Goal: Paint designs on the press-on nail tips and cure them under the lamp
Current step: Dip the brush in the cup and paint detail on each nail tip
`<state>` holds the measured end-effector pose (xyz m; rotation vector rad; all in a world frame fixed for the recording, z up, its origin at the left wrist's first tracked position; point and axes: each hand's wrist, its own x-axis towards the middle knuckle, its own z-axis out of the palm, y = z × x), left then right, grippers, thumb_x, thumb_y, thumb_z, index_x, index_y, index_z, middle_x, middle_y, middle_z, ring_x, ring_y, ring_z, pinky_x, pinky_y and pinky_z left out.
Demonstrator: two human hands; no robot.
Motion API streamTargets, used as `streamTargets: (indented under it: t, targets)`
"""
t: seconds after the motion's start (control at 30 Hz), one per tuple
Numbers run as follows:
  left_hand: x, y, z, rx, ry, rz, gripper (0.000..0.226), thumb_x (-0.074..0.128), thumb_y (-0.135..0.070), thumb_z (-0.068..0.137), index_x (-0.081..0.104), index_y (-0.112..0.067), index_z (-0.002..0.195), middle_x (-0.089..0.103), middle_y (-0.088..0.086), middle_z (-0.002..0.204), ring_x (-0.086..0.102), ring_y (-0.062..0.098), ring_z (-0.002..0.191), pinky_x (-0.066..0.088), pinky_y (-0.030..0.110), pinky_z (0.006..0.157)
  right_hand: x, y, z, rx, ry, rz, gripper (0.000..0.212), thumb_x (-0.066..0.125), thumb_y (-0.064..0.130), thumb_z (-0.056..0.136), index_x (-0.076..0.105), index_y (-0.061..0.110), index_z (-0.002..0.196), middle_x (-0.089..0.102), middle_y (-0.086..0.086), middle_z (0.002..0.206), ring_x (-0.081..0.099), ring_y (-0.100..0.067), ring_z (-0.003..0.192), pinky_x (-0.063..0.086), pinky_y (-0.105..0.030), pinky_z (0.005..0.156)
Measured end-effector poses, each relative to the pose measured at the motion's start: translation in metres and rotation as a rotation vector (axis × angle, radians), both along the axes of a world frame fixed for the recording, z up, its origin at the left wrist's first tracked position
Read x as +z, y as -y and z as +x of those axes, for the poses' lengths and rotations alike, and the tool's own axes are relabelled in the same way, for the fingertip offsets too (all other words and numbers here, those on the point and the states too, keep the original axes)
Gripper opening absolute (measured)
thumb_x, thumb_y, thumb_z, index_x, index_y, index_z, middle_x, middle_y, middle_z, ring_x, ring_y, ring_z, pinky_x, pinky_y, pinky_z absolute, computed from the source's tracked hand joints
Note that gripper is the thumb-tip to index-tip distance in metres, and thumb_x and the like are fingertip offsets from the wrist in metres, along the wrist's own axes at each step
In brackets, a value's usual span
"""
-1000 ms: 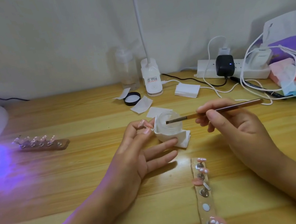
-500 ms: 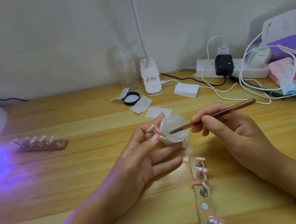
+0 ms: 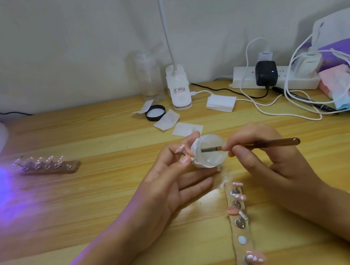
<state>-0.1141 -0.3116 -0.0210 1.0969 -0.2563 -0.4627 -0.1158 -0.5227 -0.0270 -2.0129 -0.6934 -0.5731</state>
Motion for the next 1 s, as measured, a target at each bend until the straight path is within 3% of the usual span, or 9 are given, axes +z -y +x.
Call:
streamTargets:
  t: [0.2,0.43,0.63,0.77,0.83,1.0]
  targets:
    - [-0.002,0.001,0.000,0.002,0.031,0.017,0.021,0.052,-0.020,0.094,0.069,-0.032,0.094,0.052,-0.015,0.143,0.059,0.037,0.121,0.047,0.042,0.103,0.001,0.000,0.000,-0.020,-0.040,-0.008,0.017,0.048,0.024,0.096,0.064,0.019,0.098,0.060,0.016,0.092,0.058,-0.016,0.090,0.043,-0.020,0.080]
    - [-0.003,0.001,0.001,-0.005,0.042,0.013,0.024,0.053,-0.019,0.095,0.070,-0.036,0.096,0.056,-0.015,0.139,0.059,0.036,0.121,0.047,0.040,0.103,0.004,-0.001,-0.002,-0.013,-0.005,0.008,0.016,0.048,0.024,0.097,0.063,0.021,0.104,0.063,0.014,0.096,0.060,-0.020,0.094,0.046,-0.036,0.081]
    - [-0.002,0.002,0.002,0.017,-0.017,-0.017,0.017,0.057,-0.020,0.089,0.072,-0.028,0.094,0.058,-0.013,0.137,0.062,0.038,0.117,0.048,0.041,0.101,0.002,-0.001,-0.001,-0.036,-0.059,-0.009,0.017,0.049,0.028,0.096,0.064,0.025,0.102,0.062,0.021,0.096,0.059,-0.016,0.097,0.042,-0.027,0.084]
    - [0.002,-0.002,0.002,0.004,-0.109,-0.085,0.016,0.056,-0.020,0.089,0.067,-0.020,0.101,0.057,-0.006,0.139,0.061,0.042,0.116,0.048,0.043,0.101,0.005,0.000,0.000,-0.011,-0.066,0.176,0.014,0.047,0.024,0.095,0.061,0.025,0.097,0.061,0.009,0.091,0.059,-0.018,0.091,0.045,-0.033,0.082]
    - [0.005,-0.003,0.003,-0.005,-0.166,-0.112,0.019,0.054,-0.020,0.091,0.059,-0.015,0.109,0.057,-0.001,0.140,0.060,0.045,0.116,0.048,0.043,0.101,0.006,0.002,0.001,0.000,-0.079,0.301,0.014,0.045,0.023,0.094,0.059,0.021,0.095,0.059,0.006,0.090,0.059,-0.015,0.087,0.046,-0.027,0.082]
    - [0.007,-0.005,0.004,0.019,-0.239,-0.153,0.011,0.055,-0.019,0.088,0.055,-0.013,0.097,0.058,0.001,0.137,0.059,0.050,0.114,0.049,0.044,0.099,0.007,0.008,0.006,-0.039,-0.116,0.475,0.017,0.041,0.010,0.095,0.056,0.017,0.091,0.058,0.012,0.086,0.054,-0.008,0.081,0.044,-0.017,0.078]
